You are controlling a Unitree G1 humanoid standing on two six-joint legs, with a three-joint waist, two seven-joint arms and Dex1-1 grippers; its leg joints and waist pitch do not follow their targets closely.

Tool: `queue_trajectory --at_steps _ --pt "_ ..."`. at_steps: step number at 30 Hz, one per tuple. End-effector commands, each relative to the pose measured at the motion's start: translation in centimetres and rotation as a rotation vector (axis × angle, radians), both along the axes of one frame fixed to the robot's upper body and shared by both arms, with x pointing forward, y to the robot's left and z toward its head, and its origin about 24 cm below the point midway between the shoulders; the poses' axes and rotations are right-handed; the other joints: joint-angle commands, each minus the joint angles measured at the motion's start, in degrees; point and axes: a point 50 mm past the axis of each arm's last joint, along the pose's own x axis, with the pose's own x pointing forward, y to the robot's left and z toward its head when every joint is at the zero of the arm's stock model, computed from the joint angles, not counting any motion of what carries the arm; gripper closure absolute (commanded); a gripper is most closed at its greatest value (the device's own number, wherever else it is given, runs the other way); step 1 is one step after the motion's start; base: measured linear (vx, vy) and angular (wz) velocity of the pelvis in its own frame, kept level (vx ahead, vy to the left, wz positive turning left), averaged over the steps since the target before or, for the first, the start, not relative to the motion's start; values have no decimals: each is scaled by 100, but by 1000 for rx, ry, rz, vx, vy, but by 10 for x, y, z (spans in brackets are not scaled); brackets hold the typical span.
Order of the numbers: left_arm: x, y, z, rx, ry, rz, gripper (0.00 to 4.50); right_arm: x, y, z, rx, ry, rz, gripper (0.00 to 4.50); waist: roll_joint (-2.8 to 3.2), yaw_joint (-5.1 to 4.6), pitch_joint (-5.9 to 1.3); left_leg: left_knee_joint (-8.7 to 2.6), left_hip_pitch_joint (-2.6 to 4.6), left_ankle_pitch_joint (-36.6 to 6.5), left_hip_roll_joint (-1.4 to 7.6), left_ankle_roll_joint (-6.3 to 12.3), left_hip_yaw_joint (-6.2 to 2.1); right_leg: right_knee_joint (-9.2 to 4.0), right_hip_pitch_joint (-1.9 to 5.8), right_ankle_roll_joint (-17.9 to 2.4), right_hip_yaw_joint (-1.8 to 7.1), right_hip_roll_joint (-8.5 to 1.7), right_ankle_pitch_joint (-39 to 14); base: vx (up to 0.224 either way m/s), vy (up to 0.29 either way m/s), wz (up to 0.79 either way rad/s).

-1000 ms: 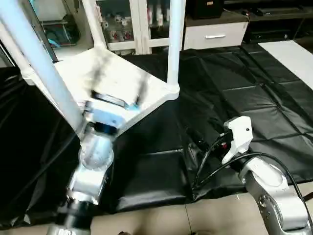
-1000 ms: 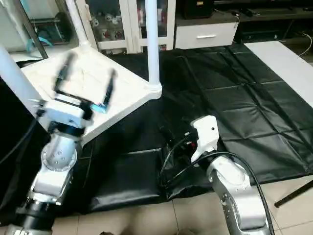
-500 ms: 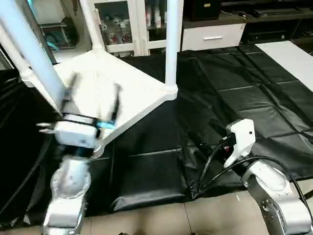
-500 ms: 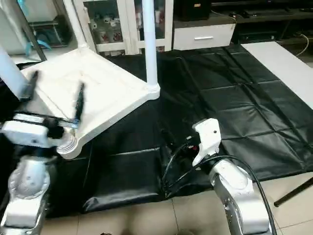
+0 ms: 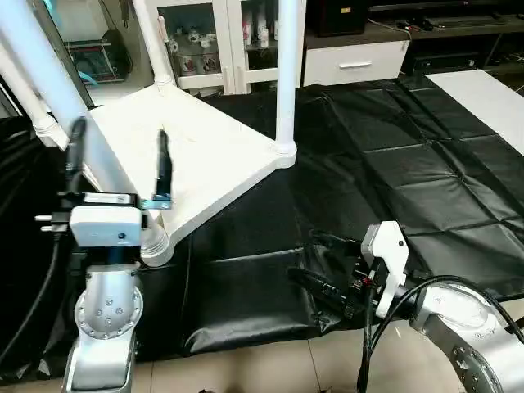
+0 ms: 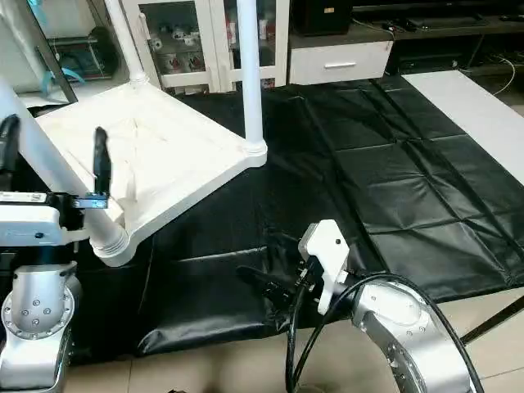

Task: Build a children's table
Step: Rotate table base

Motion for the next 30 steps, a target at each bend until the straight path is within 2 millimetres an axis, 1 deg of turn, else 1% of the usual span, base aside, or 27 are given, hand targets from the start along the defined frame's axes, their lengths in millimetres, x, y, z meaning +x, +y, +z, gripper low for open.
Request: queue_trajectory --at_steps 1,2,3,5,6,7,9,12,14,15,16,17,19,22,23,24,25,26,27,28,29,30 --pt "0 10 3 -45 -4 86 5 1 0 5 -1 -27 7 71 -68 -21 -260 -501 80 -2500 237 -22 -206 -489 104 -447 75 -69 -2356 0 0 0" --pt "0 12 2 -56 0 97 5 1 0 4 -1 -27 8 71 -88 -24 -260 -498 74 -2478 237 -17 -205 -490 109 -455 75 -70 -2333 0 0 0" --pt "0 15 1 -72 6 108 5 0 0 4 -1 -27 9 71 -75 -10 -263 -491 79 -2459 229 -1 -203 -491 103 -459 75 -71 -2342 0 0 0" --pt "1 15 1 -78 8 108 5 0 0 4 -1 -27 9 71 -75 -10 -264 -492 74 -2445 227 21 -205 -497 102 -460 71 -69 -2337 0 0 0" --pt "2 17 -1 -112 23 112 5 0 1 4 -4 -29 9 71 -105 -13 -267 -491 71 -2435 229 39 -203 -497 104 -457 69 -67 -2318 0 0 0" --pt "3 18 -2 -130 29 116 5 0 1 4 -4 -30 9 71 -85 0 -266 -491 76 -2426 230 37 -202 -486 101 -472 73 -73 -2323 0 0 0" --pt "4 19 -4 -151 39 118 5 1 1 4 -4 -32 7 71 -85 2 -270 -489 71 -2386 233 38 -202 -483 105 -497 75 -73 -2253 0 0 0" --pt "8 17 -6 -188 62 61 5 2 1 4 -5 -36 4 71 -87 4 -273 -490 67 -2393 226 52 -201 -481 105 -501 71 -70 -2236 0 0 0" --pt "12 12 -8 -228 96 -38 5 2 0 4 -6 -36 5 71 -92 14 -274 -490 71 -2396 220 46 -198 -485 101 -511 75 -80 -2288 0 0 0" --pt "12 11 -8 -227 101 -48 5 2 0 4 -6 -35 5 71 -94 13 -271 -497 61 -2390 222 42 -198 -480 100 -524 76 -74 -2270 0 0 0" --pt "14 9 -11 -253 127 -97 5 2 0 4 -7 -34 5 71 -89 13 -273 -494 64 -2387 225 39 -199 -478 100 -523 75 -73 -2242 0 0 0" --pt "15 6 -12 -275 146 -134 5 2 0 4 -8 -34 6 71 -97 22 -279 -493 66 -2352 226 30 -195 -467 104 -539 82 -85 -2221 0 0 0" --pt "16 0 -17 -301 191 -233 5 1 -1 3 -14 -30 14 71 -93 20 -278 -499 66 -2370 232 21 -192 -463 105 -577 82 -75 -2153 0 0 0" --pt "18 -6 -26 -329 280 -356 5 0 -1 3 -17 -30 18 71 -88 39 -275 -499 84 -2384 230 7 -178 -461 98 -590 89 -81 -2190 0 0 0" --pt "19 -8 -28 -320 305 -390 5 1 -2 3 -18 -31 18 71 -83 45 -272 -503 88 -2392 230 -2 -178 -461 92 -592 92 -79 -2211 0 0 0" --pt "20 -8 -30 -322 319 -405 5 1 -2 3 -18 -31 18 71 -102 55 -274 -504 90 -2384 227 0 -176 -462 91 -569 93 -74 -2260 0 0 0" --pt "23 -10 -36 -334 381 -472 5 2 -3 4 -18 -31 17 71 -92 63 -269 -510 91 -2357 227 -24 -175 -454 91 -551 98 -75 -2260 0 0 0" --pt "23 -11 -37 -325 391 -491 5 2 -3 4 -18 -32 18 71 -90 67 -268 -511 94 -2359 224 -36 -173 -457 89 -545 98 -71 -2264 0 0 0" --pt "25 -13 -38 -307 408 -526 5 2 -3 4 -19 -32 18 71 -118 71 -267 -514 93 -2367 226 -41 -171 -459 89 -535 101 -72 -2282 0 0 0" --pt "28 -18 -43 -275 471 -627 5 4 -4 4 -22 -35 19 71 -116 72 -269 -518 92 -2348 226 -41 -172 -461 91 -521 105 -75 -2275 0 0 0" --pt "28 -18 -43 -275 471 -627 5 4 -4 4 -22 -35 19 71 -110 83 -273 -516 101 -2341 217 -56 -170 -457 87 -517 108 -81 -2310 0 0 0" --pt "33 -25 -48 -243 537 -716 5 6 -4 5 -24 -38 19 71 -103 80 -274 -521 118 -2359 222 -75 -168 -450 76 -534 108 -70 -2262 0 0 0"
